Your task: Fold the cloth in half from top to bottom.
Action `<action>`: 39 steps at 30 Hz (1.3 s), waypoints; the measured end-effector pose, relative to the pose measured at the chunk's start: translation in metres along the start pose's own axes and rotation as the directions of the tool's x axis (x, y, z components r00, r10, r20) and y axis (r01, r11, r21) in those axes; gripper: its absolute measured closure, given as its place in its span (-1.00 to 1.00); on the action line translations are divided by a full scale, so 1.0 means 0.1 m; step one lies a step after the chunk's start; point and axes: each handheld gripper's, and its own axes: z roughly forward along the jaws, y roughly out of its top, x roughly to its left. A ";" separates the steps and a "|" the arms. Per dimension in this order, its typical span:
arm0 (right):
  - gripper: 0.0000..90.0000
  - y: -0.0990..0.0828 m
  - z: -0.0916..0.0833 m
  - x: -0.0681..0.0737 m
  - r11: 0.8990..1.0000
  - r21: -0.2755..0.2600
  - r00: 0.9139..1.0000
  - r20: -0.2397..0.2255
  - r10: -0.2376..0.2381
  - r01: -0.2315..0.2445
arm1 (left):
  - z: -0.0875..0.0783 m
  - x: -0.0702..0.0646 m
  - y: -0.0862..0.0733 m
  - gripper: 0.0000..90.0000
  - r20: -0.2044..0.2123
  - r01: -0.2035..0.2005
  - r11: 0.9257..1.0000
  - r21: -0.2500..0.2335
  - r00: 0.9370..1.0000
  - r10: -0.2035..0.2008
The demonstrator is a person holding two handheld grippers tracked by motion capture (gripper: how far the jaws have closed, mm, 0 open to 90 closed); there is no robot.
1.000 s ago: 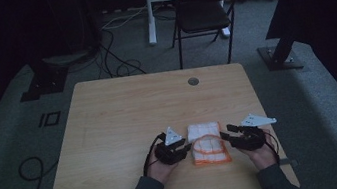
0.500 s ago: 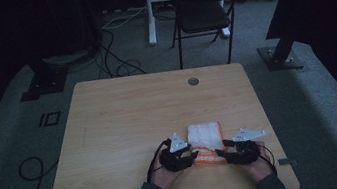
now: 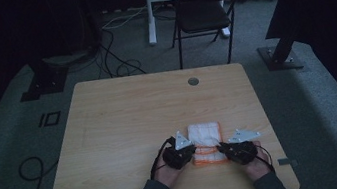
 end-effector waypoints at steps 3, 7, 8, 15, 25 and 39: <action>0.79 0.02 -0.08 0.01 1.000 -0.020 1.000 -0.004 -0.001 0.001 | -0.06 -0.03 0.02 0.96 0.010 0.004 1.000 -0.017 1.000 -0.004; 0.78 -0.01 -0.20 0.06 0.999 -0.034 1.000 -0.012 -0.007 0.006 | -0.12 -0.12 0.00 0.96 0.030 0.009 0.999 -0.034 1.000 -0.008; 0.78 -0.04 -0.23 0.08 0.999 -0.032 1.000 -0.014 -0.006 0.006 | -0.13 -0.16 -0.03 0.96 0.034 0.006 0.999 -0.032 0.999 -0.005; 0.73 -0.25 -0.23 0.15 1.000 0.013 0.999 -0.034 0.006 -0.005 | -0.08 -0.24 -0.23 0.92 0.049 0.016 1.000 0.010 0.999 -0.016; 0.03 -0.29 -0.32 0.14 0.998 -0.017 0.998 -0.031 0.052 -0.053 | -0.23 -0.17 -0.32 0.30 0.053 0.032 0.999 -0.027 0.998 -0.030; -0.03 -0.33 -0.41 -0.09 0.977 -0.117 0.980 0.070 0.188 -0.179 | -0.54 0.23 -0.41 0.26 -0.090 0.081 0.994 -0.073 0.992 -0.087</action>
